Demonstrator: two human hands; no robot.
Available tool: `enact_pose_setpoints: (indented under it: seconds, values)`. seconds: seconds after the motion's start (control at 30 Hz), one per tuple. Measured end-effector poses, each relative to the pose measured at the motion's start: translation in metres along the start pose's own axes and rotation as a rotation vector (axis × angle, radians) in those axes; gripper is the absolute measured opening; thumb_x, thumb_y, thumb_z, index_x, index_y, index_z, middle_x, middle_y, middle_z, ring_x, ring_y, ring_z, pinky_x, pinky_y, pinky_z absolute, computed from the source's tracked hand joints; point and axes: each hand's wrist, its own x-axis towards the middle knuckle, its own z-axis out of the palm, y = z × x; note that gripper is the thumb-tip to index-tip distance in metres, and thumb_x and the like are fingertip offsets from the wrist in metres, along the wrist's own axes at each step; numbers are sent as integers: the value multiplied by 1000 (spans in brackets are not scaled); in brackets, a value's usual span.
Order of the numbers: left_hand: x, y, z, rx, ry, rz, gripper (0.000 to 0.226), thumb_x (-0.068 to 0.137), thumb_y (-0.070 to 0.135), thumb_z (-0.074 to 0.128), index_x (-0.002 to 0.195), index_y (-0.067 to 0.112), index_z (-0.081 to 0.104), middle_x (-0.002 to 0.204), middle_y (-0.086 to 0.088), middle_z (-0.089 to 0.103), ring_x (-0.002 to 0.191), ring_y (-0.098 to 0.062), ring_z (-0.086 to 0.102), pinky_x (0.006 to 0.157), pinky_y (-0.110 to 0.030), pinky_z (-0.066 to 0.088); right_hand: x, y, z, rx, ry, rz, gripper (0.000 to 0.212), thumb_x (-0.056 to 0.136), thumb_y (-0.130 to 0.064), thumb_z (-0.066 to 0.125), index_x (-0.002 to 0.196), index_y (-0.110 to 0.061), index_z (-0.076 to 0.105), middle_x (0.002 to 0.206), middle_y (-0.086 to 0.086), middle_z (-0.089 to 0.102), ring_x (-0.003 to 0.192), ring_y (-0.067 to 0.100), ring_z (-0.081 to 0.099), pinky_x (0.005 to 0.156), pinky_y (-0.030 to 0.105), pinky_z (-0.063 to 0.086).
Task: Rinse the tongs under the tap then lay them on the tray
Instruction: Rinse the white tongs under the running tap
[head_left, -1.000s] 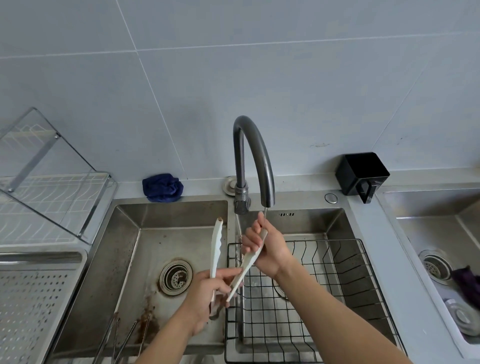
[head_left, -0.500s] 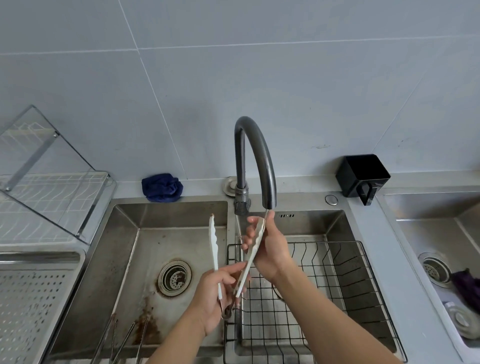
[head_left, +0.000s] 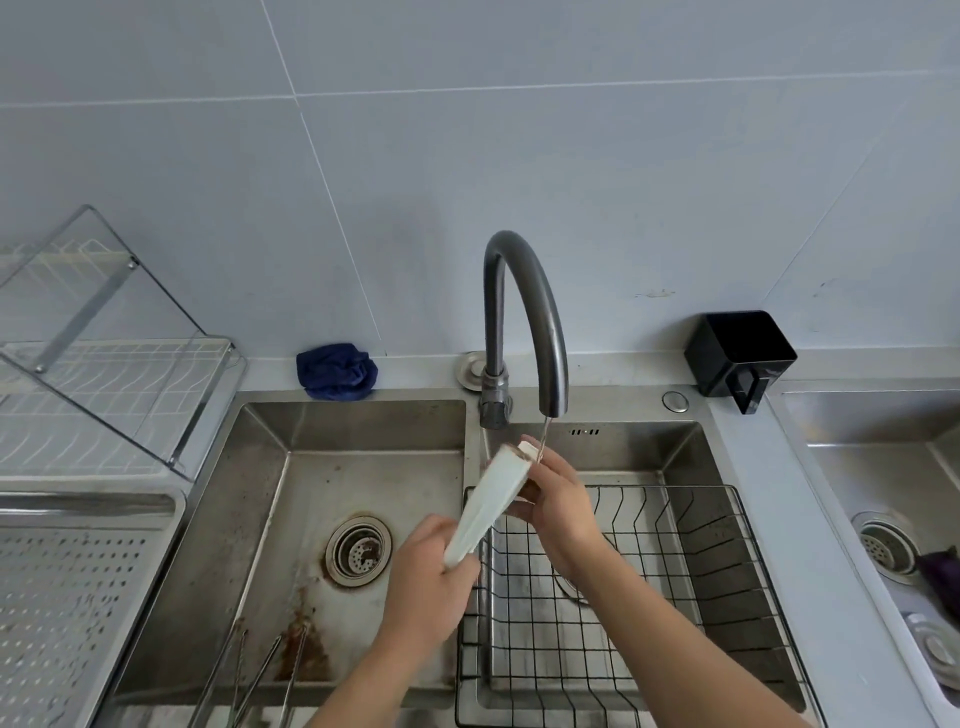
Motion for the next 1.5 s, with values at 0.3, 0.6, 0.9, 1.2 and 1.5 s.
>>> enact_pose_setpoints:
  seconds: [0.3,0.6,0.9,1.2,1.5]
  values:
    - [-4,-8,-25,638,31,372,57,63,14,85,119,14,74,92,2,60,75,-16,57,52,-25,47,-13,5,-10,20,-81,-5,17,94,3,64,106,-5,74,106,28,74,87,34,74,79,38,63]
    - [-2,-11,-33,728,55,533,59,60,11,83,118,8,73,91,-3,60,75,-19,55,57,-27,45,-1,5,-16,54,-52,27,30,96,0,50,86,-4,78,89,28,75,80,36,76,70,34,63]
    - [24,-5,-26,766,1,595,69,57,9,83,125,11,69,103,-5,63,84,-21,52,66,-33,53,10,-11,-32,194,-89,48,20,86,21,63,99,8,71,94,22,75,85,32,75,77,31,64]
    - [33,-5,-23,674,-4,563,61,65,-1,79,124,11,69,108,-6,65,89,-24,57,71,-38,55,7,-12,-26,-47,52,-75,9,93,9,65,101,8,68,86,21,75,76,29,76,73,34,65]
    - [31,4,-7,140,-26,66,18,85,7,61,94,13,75,92,5,62,80,-17,59,63,-14,38,10,0,-2,-87,81,-123,22,91,7,64,104,-10,67,85,6,75,79,20,72,72,37,62]
